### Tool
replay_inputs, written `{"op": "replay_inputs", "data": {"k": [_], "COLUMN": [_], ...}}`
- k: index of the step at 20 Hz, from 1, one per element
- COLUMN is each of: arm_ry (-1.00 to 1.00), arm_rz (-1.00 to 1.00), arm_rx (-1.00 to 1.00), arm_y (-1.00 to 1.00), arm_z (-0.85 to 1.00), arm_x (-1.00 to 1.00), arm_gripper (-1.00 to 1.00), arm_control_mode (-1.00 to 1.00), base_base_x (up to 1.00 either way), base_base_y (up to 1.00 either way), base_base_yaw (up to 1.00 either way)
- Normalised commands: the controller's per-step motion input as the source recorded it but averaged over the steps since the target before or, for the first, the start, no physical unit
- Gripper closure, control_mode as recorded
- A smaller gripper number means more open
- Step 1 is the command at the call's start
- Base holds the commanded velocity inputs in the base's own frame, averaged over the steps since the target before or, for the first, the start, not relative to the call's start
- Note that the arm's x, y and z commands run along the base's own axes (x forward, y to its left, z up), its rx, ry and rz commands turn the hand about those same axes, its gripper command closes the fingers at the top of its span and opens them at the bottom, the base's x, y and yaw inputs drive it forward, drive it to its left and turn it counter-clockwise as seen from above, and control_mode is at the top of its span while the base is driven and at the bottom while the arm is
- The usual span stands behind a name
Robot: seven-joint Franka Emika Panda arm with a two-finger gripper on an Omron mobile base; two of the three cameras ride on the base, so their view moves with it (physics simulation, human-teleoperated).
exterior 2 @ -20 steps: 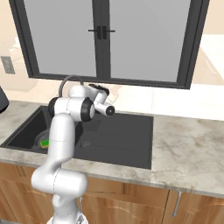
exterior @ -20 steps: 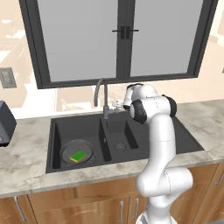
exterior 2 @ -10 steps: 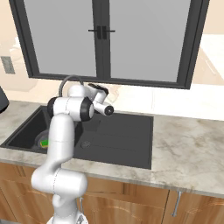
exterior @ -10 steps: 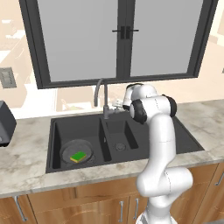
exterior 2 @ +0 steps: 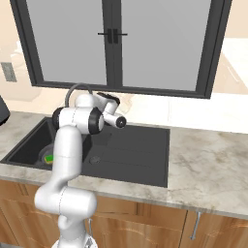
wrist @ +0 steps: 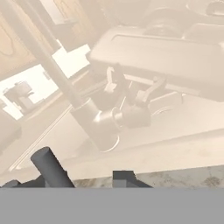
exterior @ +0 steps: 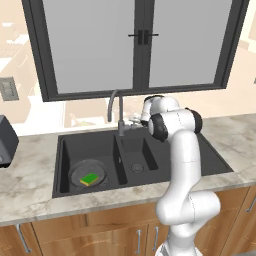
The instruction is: Pick the pan and sponge and place them into the sink. Then turn on the water.
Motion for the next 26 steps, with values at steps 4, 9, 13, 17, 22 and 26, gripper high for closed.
{"op": "replay_inputs", "data": {"k": [4, 9, 13, 17, 22, 26], "arm_ry": [0.04, 0.06, 0.06, 0.04, 0.0, -0.06], "arm_rz": [-0.01, -0.01, -0.02, -0.03, -0.03, -0.05], "arm_rx": [0.03, 0.02, 0.01, 0.01, 0.0, 0.0], "arm_y": [-0.42, -0.38, -0.38, -0.38, -0.34, -0.26], "arm_z": [-0.09, -0.19, -0.31, -0.35, -0.36, -0.42], "arm_x": [0.0, 0.0, -0.06, -0.11, -0.15, -0.18], "arm_gripper": [1.0, 1.0, 1.0, 1.0, 1.0, 1.0], "arm_control_mode": [-1.0, -1.0, -1.0, -1.0, -1.0, -1.0], "base_base_x": [0.0, 0.0, 0.0, 0.0, 0.0, 0.0], "base_base_y": [0.0, 0.0, 0.0, 0.0, 0.0, 0.0], "base_base_yaw": [0.0, 0.0, 0.0, 0.0, 0.0, 0.0]}}
